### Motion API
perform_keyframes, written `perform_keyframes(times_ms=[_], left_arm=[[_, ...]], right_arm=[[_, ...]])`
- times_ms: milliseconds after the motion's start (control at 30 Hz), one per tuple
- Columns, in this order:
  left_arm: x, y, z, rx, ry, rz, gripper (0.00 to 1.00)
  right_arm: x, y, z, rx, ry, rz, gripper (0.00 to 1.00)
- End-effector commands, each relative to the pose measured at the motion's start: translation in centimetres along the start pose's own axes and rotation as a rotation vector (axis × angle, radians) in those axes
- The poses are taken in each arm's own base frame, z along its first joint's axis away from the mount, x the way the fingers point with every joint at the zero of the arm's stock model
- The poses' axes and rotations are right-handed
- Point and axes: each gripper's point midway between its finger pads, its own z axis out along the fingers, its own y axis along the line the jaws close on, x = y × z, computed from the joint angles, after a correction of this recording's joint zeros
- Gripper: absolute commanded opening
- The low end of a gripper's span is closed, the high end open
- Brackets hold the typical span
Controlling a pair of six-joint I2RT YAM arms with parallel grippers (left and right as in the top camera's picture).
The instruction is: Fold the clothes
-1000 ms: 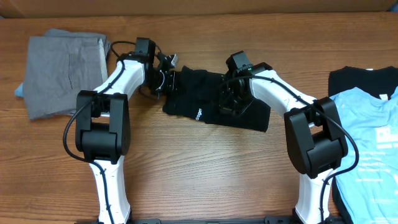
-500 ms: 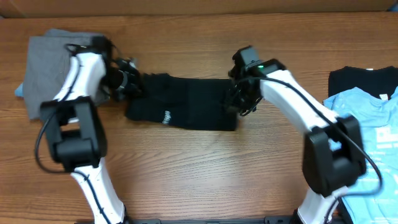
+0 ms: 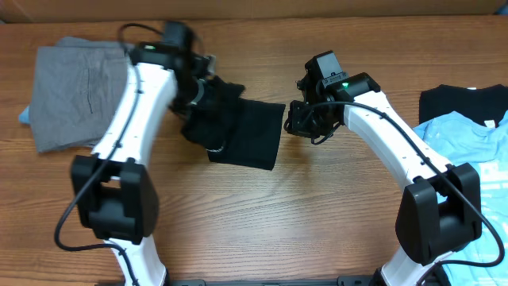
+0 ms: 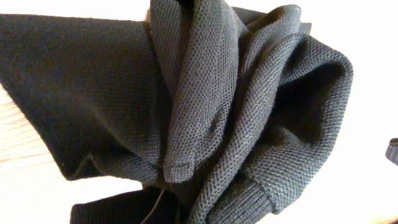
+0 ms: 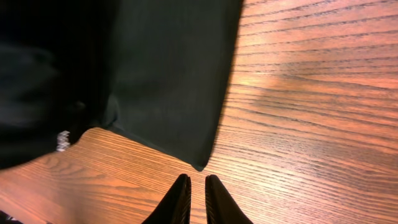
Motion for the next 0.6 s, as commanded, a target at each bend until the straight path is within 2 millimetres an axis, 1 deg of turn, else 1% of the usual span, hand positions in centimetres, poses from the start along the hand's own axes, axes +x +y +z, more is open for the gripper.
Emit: perform_keyframes(times_ms=[0,100,167,267,300,367,467,567], left_arm=[[0.3,0.0,1.6,-0.206,0.008,-0.002,0.06],[1.0,-1.7,3.1,-0.237,0.030,0.012,0.08],[1.5,-2.6,4.1,-0.246,0.047,0.008,0.11],[2.1,-3.4,5.7,-0.257,0.074,0.003,0.11],[2.2,-3.2,6.1,-0.269,0.082,0.000,0.09],[2.4,-2.8,6.1,-0.296,0.086,-0.031,0.04],[2.1,-1.7,5.7,-0.334,0.071,-0.050,0.04],[2.0,0.3,4.8,-0.381,0.074,-0.084,0.04]], right_arm=[[-0.2,-0.3,-0.2,0.014,-0.011,-0.004,0.13],[-0.2,-0.7,-0.2,0.035,-0.013,-0.001,0.13],[-0.2,-0.9,-0.3,0.049,-0.014,0.001,0.13],[-0.1,-1.0,-0.3,0.051,-0.010,0.003,0.13],[-0.1,-1.0,-0.3,0.051,-0.009,0.003,0.14],[-0.1,-1.0,-0.3,0.051,-0.009,0.003,0.17],[-0.2,-1.0,-0.3,0.050,-0.013,0.001,0.17],[-0.2,-1.0,-0.3,0.050,-0.012,0.002,0.17]])
